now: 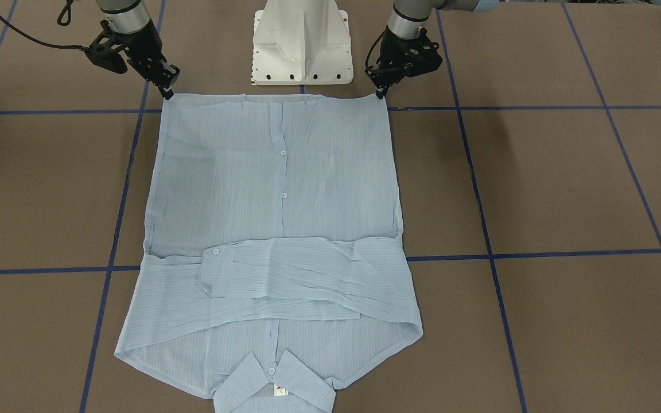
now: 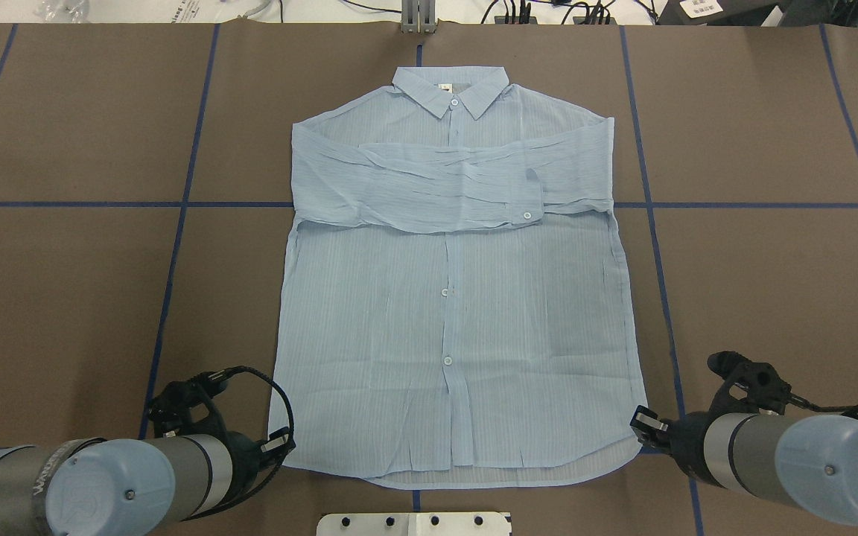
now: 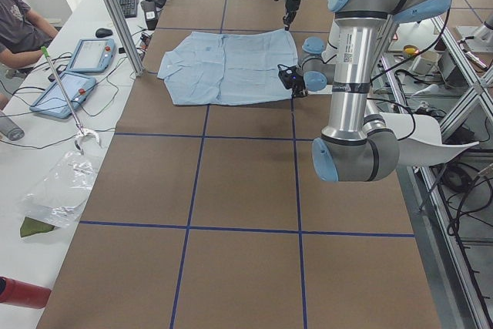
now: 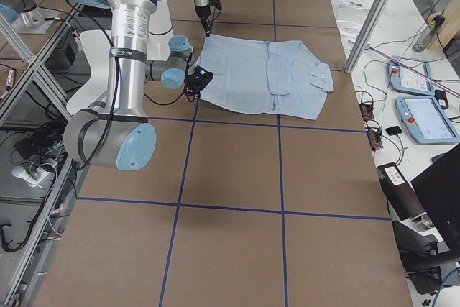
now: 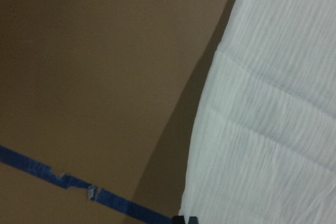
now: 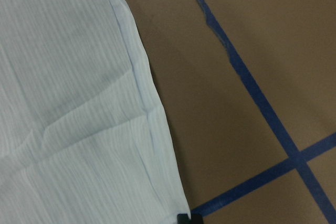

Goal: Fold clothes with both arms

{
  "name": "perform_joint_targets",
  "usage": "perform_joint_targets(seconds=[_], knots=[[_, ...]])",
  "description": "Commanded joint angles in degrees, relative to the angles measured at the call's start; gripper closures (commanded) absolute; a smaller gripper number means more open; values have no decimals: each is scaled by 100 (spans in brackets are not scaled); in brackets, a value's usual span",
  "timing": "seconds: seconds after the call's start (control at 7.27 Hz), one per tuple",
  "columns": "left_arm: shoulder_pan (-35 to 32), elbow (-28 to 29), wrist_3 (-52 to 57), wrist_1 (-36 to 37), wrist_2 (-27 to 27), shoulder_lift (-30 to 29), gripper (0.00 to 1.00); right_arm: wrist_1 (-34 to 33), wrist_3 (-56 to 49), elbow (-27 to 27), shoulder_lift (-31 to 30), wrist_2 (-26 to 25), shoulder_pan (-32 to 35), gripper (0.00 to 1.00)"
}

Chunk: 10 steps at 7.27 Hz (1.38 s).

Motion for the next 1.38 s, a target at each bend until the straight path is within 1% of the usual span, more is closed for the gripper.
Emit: perform_joint_targets(seconds=[0.0,0.14,0.28,0.41,0.55,0.69,0.83,0.96,1.1,1.24], knots=[[176,-571,-304,16,-12,309,100,7,2,456,-262,132,-10,100],[255,-844,-679,16,-12,441,100,7,2,493,-262,150,-37,100],[256,-882,-866,16,-12,417,100,7,2,511,-245,150,-45,100],[204,-987,-885,34,-21,364,100,7,28,676,-245,98,-28,100],[160,-1179,-876,43,-73,346,100,-2,28,765,-245,-16,137,100],[-136,-1251,-876,34,-152,294,100,7,28,766,-210,-113,365,100],[-818,-1199,-702,43,-275,128,100,-2,28,774,-53,-244,646,100],[-1373,-1181,-605,43,-606,22,100,-2,28,783,18,-672,744,100],[-1744,-1155,-438,52,-775,-40,100,-2,20,879,28,-911,911,100],[-2061,-1094,-10,313,-794,-276,100,-2,-6,889,28,-861,1200,100]])
